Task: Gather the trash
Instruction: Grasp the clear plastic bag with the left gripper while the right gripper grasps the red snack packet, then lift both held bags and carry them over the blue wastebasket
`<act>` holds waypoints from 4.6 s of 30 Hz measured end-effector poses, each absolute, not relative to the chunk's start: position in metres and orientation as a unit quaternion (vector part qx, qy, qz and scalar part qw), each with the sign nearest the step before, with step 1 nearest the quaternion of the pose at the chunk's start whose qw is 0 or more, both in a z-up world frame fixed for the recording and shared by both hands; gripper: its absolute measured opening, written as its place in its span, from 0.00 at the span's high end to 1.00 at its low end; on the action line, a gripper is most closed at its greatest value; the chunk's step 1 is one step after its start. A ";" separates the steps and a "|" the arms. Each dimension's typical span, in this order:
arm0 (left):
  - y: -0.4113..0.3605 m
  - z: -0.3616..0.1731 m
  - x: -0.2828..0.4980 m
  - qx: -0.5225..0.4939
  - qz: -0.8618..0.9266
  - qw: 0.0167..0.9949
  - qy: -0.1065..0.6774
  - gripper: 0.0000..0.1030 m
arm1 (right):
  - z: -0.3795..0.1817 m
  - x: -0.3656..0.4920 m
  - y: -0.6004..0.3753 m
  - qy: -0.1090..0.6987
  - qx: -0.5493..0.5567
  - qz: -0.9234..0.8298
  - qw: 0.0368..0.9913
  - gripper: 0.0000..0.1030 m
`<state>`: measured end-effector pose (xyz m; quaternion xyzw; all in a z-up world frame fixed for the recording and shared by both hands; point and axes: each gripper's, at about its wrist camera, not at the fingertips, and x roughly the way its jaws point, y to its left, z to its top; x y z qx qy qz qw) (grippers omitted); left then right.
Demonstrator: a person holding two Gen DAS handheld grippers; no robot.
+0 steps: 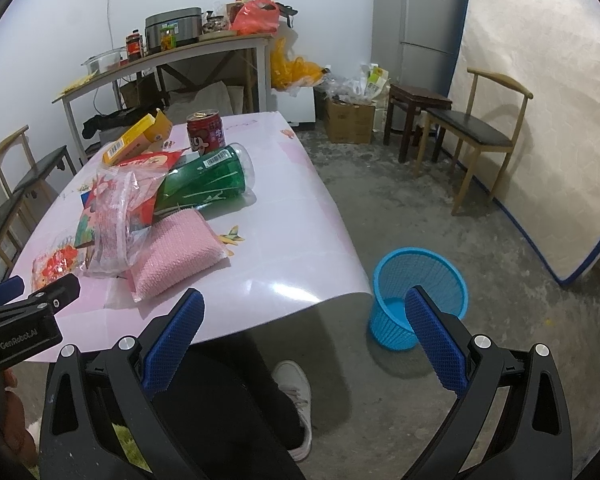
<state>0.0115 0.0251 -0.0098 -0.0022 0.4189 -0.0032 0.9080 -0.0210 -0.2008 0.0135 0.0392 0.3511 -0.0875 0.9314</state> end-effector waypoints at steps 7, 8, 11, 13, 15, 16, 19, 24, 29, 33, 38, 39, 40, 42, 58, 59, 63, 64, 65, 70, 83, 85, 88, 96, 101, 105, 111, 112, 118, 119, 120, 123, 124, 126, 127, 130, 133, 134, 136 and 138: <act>0.051 -0.001 0.024 -0.015 0.011 0.923 0.384 0.05 | 0.014 -0.007 -0.197 0.308 0.063 -0.051 0.948 0.07; 0.055 0.000 0.027 -0.017 -0.001 0.925 0.380 0.05 | 0.013 -0.002 -0.197 0.307 0.059 -0.047 0.949 0.07; 0.062 0.003 0.038 -0.021 -0.045 0.928 0.369 0.05 | 0.015 0.012 -0.189 0.306 0.042 -0.032 0.951 0.07; 0.068 0.007 0.043 -0.050 -0.104 0.933 0.341 0.05 | 0.013 0.021 -0.186 0.307 0.040 -0.025 0.950 0.07; 0.071 0.012 0.046 -0.081 -0.154 0.937 0.304 0.05 | 0.010 0.030 -0.184 0.313 0.042 -0.017 0.949 0.07; 0.068 0.014 0.048 -0.084 -0.165 0.936 0.300 0.05 | 0.008 0.034 -0.184 0.317 0.043 -0.014 0.947 0.07; 0.047 0.014 0.068 -0.065 -0.209 0.921 0.321 0.05 | 0.000 0.042 -0.186 0.327 0.050 -0.009 0.944 0.07; 0.014 -0.002 0.098 -0.016 -0.228 0.905 0.360 0.05 | -0.011 0.047 -0.195 0.341 0.062 -0.010 0.938 0.07; -0.007 -0.021 0.122 0.036 -0.197 0.902 0.383 0.24 | -0.020 0.051 -0.209 0.353 0.079 -0.019 0.932 0.07; -0.009 -0.037 0.127 0.066 -0.175 0.901 0.392 0.29 | -0.024 0.053 -0.216 0.356 0.084 -0.023 0.930 0.07; -0.011 -0.037 0.122 0.090 -0.160 0.904 0.386 0.50 | -0.023 0.053 -0.218 0.356 0.086 -0.019 0.930 0.07; -0.009 -0.036 0.121 0.087 -0.162 0.904 0.385 0.55 | -0.022 0.052 -0.217 0.355 0.085 -0.018 0.931 0.07; -0.008 -0.035 0.120 0.084 -0.164 0.904 0.386 0.60 | -0.020 0.051 -0.217 0.353 0.084 -0.017 0.932 0.08; -0.005 -0.032 0.118 0.074 -0.168 0.905 0.383 0.63 | -0.017 0.051 -0.216 0.350 0.083 -0.017 0.933 0.08; 0.065 -0.005 0.060 -0.036 -0.192 0.926 0.323 0.77 | -0.001 0.055 -0.208 0.370 0.150 0.067 0.914 0.25; 0.076 -0.006 0.053 -0.039 -0.183 0.928 0.321 0.77 | 0.002 0.056 -0.203 0.367 0.148 0.079 0.915 0.26; 0.115 -0.009 0.036 -0.048 -0.129 0.936 0.324 0.77 | 0.016 0.057 -0.167 0.350 0.115 0.167 0.914 0.26; 0.130 -0.010 0.032 -0.057 -0.108 0.937 0.328 0.77 | 0.020 0.057 -0.150 0.347 0.104 0.201 0.910 0.26; 0.144 -0.012 0.030 -0.071 -0.090 0.937 0.330 0.77 | 0.022 0.057 -0.135 0.345 0.095 0.229 0.905 0.26; 0.209 -0.025 0.028 -0.148 -0.012 0.926 0.347 0.77 | 0.021 0.069 -0.046 0.357 0.041 0.328 0.873 0.26; 0.273 -0.042 0.018 -0.198 0.048 0.922 0.328 0.77 | -0.031 0.046 0.092 0.347 -0.174 0.379 0.840 0.39; 0.277 -0.044 0.019 -0.204 0.048 0.921 0.327 0.77 | -0.041 0.047 0.101 0.345 -0.202 0.371 0.838 0.44; 0.280 -0.047 0.019 -0.209 0.046 0.920 0.327 0.77 | -0.053 0.047 0.107 0.343 -0.234 0.352 0.839 0.53; 0.282 -0.047 0.018 -0.206 0.049 0.922 0.325 0.77 | -0.060 0.039 0.110 0.336 -0.264 0.337 0.839 0.90; 0.281 -0.038 0.011 -0.198 0.059 0.926 0.315 0.77 | -0.045 0.029 0.102 0.317 -0.248 0.350 0.846 0.95; 0.277 -0.017 -0.002 -0.185 0.071 0.935 0.295 0.77 | -0.016 0.017 0.090 0.289 -0.210 0.374 0.856 0.96; 0.258 0.033 -0.022 -0.147 0.066 0.957 0.242 0.77 | 0.050 0.001 0.041 0.233 -0.108 0.408 0.876 0.96; 0.252 0.044 -0.024 -0.140 0.059 0.961 0.232 0.77 | 0.063 -0.002 0.028 0.217 -0.088 0.411 0.881 0.96; 0.186 0.102 -0.017 -0.097 -0.041 0.977 0.184 0.77 | 0.117 -0.023 -0.053 0.122 -0.036 0.341 0.931 0.96; 0.166 0.112 -0.010 -0.091 -0.075 0.977 0.180 0.77 | 0.125 -0.028 -0.073 0.108 -0.028 0.314 0.943 0.96; 0.151 0.117 -0.004 -0.087 -0.097 0.975 0.181 0.77 | 0.129 -0.032 -0.087 0.100 -0.021 0.296 0.950 0.96; 0.087 0.131 0.026 -0.075 -0.191 0.957 0.206 0.77 | 0.138 -0.039 -0.149 0.087 0.001 0.208 0.974 0.96; 0.067 0.133 0.035 -0.074 -0.221 0.948 0.216 0.77 | 0.137 -0.039 -0.175 0.092 0.015 0.174 0.980 0.96; 0.011 0.133 0.061 -0.062 -0.287 0.923 0.250 0.77 | 0.128 -0.037 -0.221 0.118 0.046 0.123 0.984 0.96; -0.016 0.132 0.073 -0.055 -0.313 0.909 0.270 0.77 | 0.122 -0.036 -0.239 0.129 0.059 0.105 0.984 0.96; -0.107 0.113 0.113 -0.032 -0.376 0.856 0.353 0.77 | 0.093 -0.029 -0.301 0.173 0.116 0.047 0.977 0.96; -0.198 0.078 0.145 0.011 -0.400 0.810 0.428 0.77 | 0.051 -0.019 -0.363 0.213 0.196 0.007 0.957 0.96; -0.224 0.065 0.153 0.029 -0.401 0.799 0.448 0.77 | 0.038 -0.015 -0.378 0.223 0.221 -0.001 0.950 0.96; -0.282 0.029 0.170 0.079 -0.397 0.775 0.485 0.77 | 0.003 0.001 -0.420 0.242 0.288 -0.009 0.926 0.96; -0.334 -0.010 0.183 0.131 -0.390 0.750 0.518 0.77 | -0.031 0.015 -0.450 0.253 0.343 -0.014 0.904 0.96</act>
